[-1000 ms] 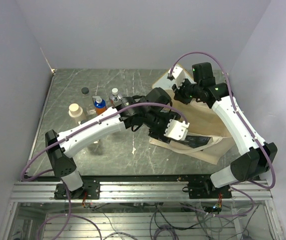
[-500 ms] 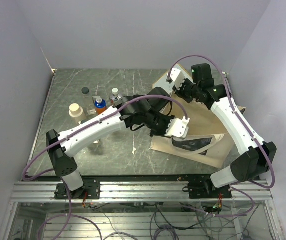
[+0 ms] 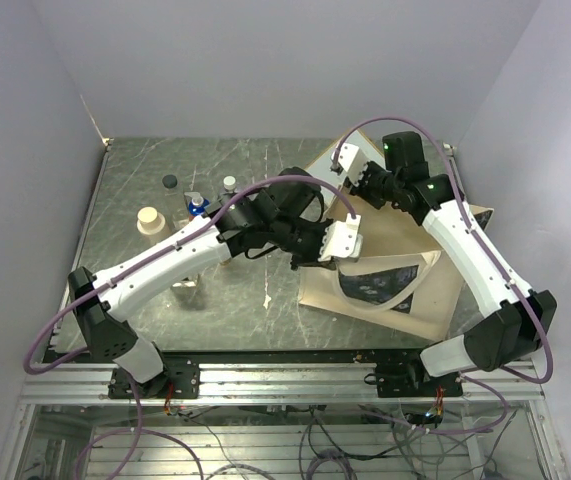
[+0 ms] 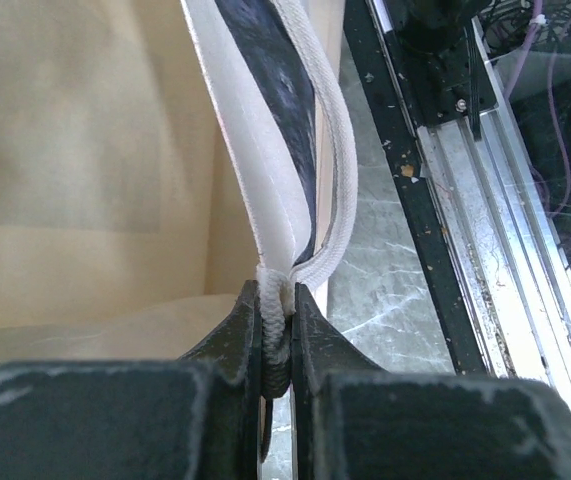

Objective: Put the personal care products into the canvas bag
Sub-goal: Adjust the object.

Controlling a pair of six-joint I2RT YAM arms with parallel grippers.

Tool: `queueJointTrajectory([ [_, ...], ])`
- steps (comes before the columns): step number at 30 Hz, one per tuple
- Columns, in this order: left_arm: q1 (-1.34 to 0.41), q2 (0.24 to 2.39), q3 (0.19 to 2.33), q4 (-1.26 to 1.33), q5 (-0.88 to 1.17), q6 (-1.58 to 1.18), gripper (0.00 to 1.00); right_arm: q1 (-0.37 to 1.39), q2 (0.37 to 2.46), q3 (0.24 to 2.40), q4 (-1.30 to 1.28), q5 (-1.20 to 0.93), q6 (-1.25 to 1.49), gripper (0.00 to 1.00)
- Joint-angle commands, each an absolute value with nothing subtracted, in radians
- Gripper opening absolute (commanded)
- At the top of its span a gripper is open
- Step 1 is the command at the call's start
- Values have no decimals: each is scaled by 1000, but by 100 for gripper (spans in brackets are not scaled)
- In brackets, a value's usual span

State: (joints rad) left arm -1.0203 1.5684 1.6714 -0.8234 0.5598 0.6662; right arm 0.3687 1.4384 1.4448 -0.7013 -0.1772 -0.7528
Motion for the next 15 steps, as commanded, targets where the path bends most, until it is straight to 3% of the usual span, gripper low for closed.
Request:
queueJointTrajectory([
  [1, -1020, 1512, 1675, -773, 603, 657, 7, 351, 1405, 1446, -670, -170, -775, 15],
  [15, -1043, 1567, 1610, -663, 514, 606, 8, 351, 1396, 1422, -679, -263, -696, 32],
])
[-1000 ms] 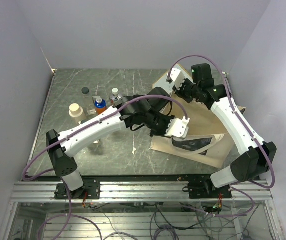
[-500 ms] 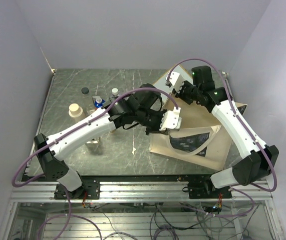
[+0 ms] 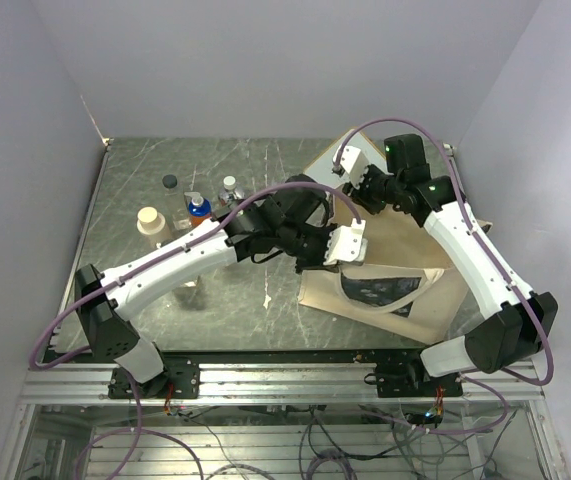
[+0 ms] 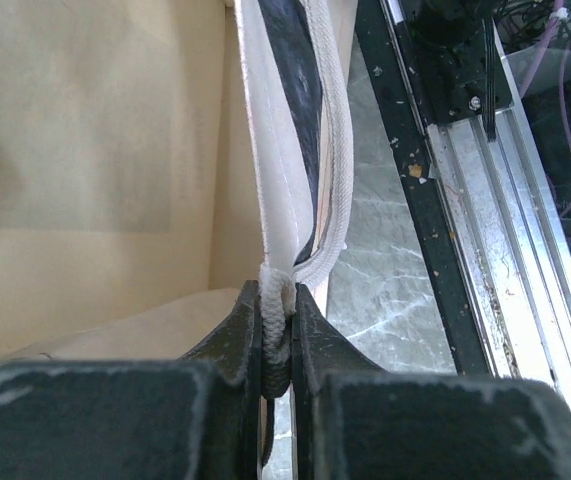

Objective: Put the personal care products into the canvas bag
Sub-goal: Adjust the object.

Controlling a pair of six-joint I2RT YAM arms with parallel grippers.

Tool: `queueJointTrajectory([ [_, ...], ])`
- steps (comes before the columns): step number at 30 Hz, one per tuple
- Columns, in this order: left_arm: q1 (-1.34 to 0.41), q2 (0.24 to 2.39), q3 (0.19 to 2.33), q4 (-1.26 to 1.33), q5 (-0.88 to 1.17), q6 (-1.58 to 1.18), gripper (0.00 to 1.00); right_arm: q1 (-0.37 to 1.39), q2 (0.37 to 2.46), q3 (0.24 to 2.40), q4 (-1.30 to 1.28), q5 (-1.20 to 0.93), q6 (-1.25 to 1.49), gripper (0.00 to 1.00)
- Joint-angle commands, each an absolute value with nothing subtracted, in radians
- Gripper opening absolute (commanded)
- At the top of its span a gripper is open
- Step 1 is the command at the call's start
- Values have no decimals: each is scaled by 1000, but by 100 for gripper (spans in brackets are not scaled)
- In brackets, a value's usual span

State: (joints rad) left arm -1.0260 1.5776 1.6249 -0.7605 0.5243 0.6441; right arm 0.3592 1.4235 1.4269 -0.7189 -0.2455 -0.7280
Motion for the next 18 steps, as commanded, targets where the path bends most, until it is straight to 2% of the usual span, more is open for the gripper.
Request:
queueJointTrajectory([
  [1, -1044, 1564, 1603, -658, 513, 603, 9, 351, 1399, 1423, -673, -266, -689, 30],
  [5, -1049, 1553, 1577, -665, 497, 622, 8, 351, 1427, 1439, -648, -287, -684, 16],
  [9, -1049, 1545, 1569, -680, 443, 631, 7, 353, 1480, 1494, -633, -332, -672, 7],
  [18, -1037, 1513, 1559, -730, 305, 672, 7, 371, 1595, 1571, -573, -447, -663, 9],
])
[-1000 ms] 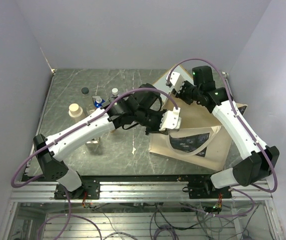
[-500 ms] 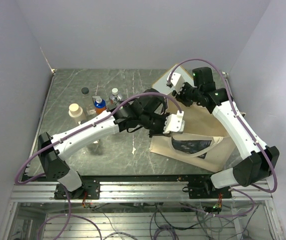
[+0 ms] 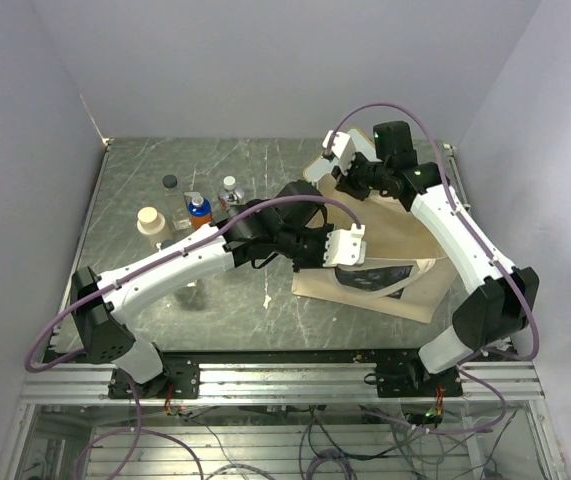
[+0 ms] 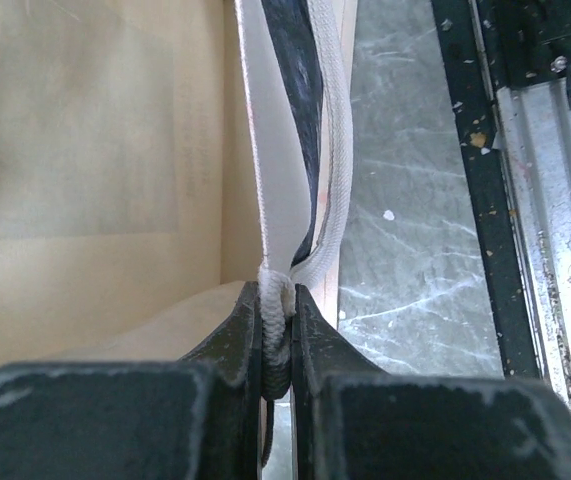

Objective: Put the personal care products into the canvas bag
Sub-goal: Adjust the object.

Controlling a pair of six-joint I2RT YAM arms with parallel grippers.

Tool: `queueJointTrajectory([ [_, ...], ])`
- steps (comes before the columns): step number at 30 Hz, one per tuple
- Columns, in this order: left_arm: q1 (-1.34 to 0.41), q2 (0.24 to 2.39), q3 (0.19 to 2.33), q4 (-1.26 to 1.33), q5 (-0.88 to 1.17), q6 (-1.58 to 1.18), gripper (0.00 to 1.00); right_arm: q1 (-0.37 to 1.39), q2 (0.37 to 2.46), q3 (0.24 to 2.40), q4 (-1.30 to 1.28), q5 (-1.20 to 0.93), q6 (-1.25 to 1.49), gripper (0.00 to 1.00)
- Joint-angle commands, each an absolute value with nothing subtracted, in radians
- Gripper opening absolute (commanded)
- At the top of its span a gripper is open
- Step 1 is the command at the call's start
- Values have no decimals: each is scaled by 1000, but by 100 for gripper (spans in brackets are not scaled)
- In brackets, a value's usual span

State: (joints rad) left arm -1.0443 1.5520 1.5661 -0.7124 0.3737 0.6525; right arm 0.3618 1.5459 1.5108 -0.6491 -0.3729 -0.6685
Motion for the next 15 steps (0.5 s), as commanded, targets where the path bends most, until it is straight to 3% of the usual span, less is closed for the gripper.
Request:
queueJointTrajectory([
  [1, -1035, 1511, 1557, -727, 296, 671, 7, 373, 1611, 1583, -571, -451, -669, 9],
  [10, -1022, 1536, 1566, -750, 270, 666, 10, 377, 1709, 1677, -591, -464, -683, 22],
  [15, -1022, 1543, 1583, -750, 294, 649, 24, 377, 1695, 1674, -597, -429, -677, 34],
])
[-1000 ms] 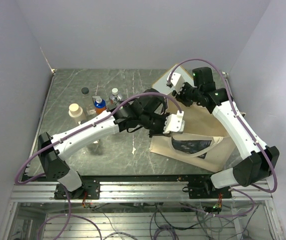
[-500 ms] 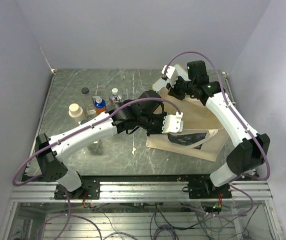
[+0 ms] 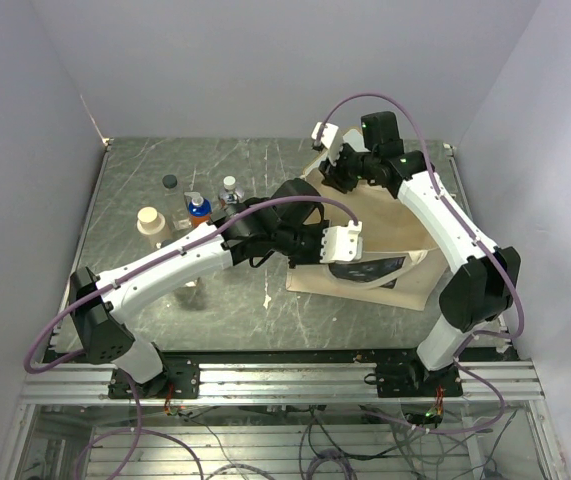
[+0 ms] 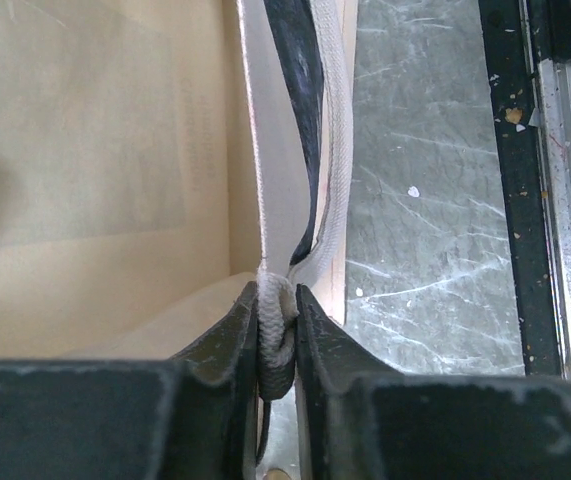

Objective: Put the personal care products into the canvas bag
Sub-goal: Adjust the object.

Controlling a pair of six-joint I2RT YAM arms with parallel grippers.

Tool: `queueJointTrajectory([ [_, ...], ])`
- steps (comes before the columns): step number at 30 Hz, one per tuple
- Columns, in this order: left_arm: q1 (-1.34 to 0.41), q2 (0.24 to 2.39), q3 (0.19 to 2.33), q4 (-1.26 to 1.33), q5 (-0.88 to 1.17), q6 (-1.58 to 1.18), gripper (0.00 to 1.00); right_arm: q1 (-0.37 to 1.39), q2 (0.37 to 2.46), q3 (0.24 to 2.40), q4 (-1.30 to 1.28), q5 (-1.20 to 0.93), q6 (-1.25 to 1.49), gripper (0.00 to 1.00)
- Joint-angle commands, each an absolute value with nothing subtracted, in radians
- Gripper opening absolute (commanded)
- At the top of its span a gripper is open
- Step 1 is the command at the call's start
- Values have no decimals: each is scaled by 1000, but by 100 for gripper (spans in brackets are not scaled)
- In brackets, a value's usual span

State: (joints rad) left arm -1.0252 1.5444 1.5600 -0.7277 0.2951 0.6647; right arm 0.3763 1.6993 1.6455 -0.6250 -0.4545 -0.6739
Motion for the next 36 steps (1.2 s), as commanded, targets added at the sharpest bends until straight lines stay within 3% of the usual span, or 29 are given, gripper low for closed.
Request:
queueJointTrajectory([
  [1, -1022, 1544, 1587, -749, 296, 644, 28, 377, 1689, 1672, -601, -422, -676, 37],
  [4, -1022, 1546, 1592, -742, 288, 640, 38, 377, 1670, 1670, -624, -405, -675, 41],
  [5, -1022, 1546, 1591, -736, 279, 640, 42, 377, 1663, 1665, -628, -398, -672, 48],
  [7, -1022, 1547, 1596, -726, 266, 634, 49, 377, 1645, 1652, -625, -383, -665, 70],
  [9, -1022, 1549, 1611, -730, 264, 631, 58, 377, 1623, 1637, -625, -371, -661, 80],
  [22, -1022, 1509, 1679, -754, 286, 606, 83, 377, 1503, 1637, -709, -319, -654, 89],
  [29, -994, 1433, 1694, -772, 331, 583, 86, 377, 1421, 1622, -698, -321, -573, 91],
  [36, -813, 1300, 1668, -757, 399, 540, 86, 373, 1364, 1652, -666, -306, -412, 92],
])
